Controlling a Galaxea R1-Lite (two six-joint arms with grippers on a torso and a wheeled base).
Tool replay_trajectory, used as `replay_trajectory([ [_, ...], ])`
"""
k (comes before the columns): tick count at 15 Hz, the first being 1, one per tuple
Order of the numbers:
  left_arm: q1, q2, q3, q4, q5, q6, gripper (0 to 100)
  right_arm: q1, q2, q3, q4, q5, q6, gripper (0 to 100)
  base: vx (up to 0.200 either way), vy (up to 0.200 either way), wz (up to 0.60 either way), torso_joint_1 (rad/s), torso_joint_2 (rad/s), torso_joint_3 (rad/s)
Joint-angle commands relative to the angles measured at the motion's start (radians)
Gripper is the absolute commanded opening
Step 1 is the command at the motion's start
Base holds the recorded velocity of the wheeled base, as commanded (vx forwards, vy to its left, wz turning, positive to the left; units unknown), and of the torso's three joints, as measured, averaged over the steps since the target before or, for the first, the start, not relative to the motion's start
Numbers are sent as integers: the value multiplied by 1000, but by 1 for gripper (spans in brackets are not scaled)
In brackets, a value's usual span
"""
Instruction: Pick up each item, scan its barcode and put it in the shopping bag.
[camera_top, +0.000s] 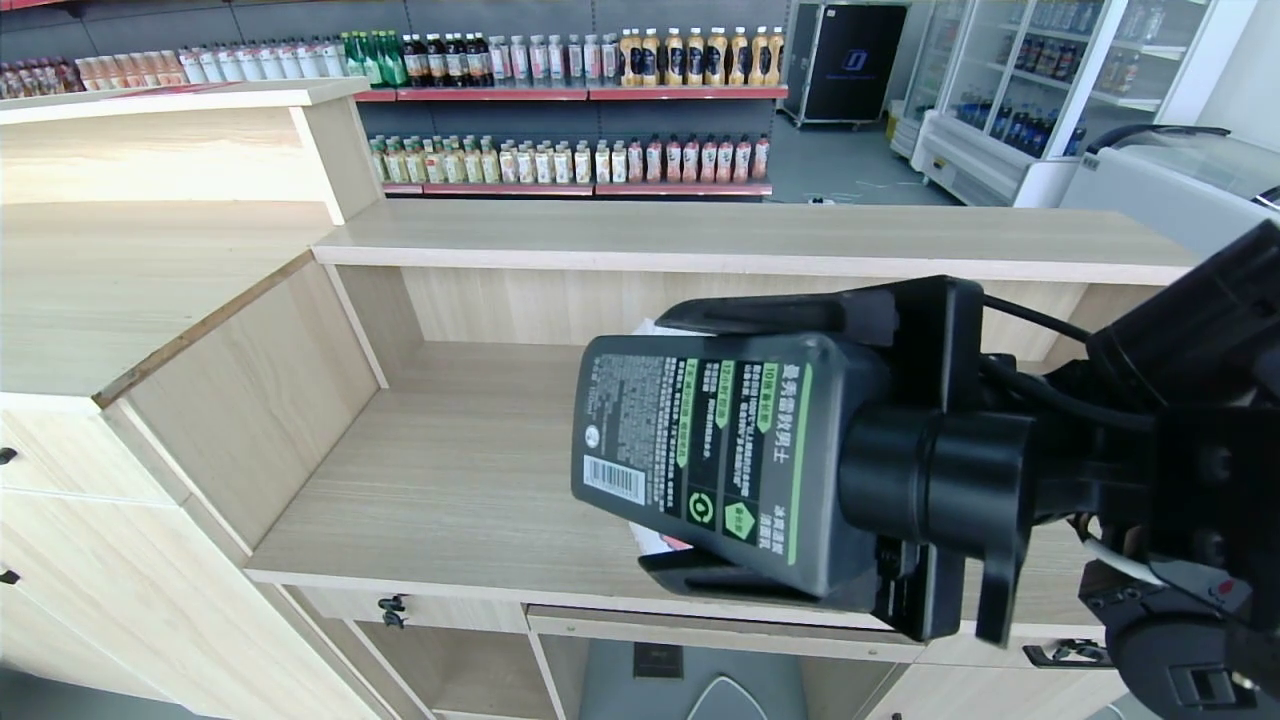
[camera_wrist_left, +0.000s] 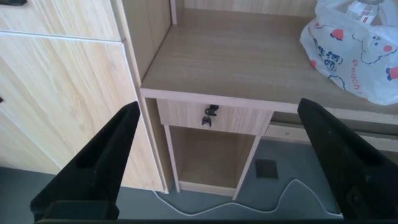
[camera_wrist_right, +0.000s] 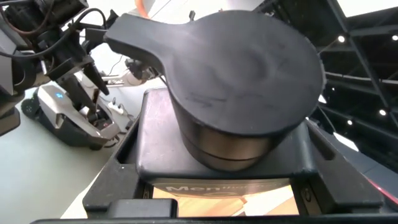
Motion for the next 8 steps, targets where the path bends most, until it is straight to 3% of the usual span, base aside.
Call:
replay_trajectory([
  [1,0,0,0,0,1,0,100,0,-3,0,1,0,0,0,0,0,0,0,0,0],
  [8,0,0,0,0,1,0,100,3,-34,22,7,0,0,0,0,0,0,0,0,0],
])
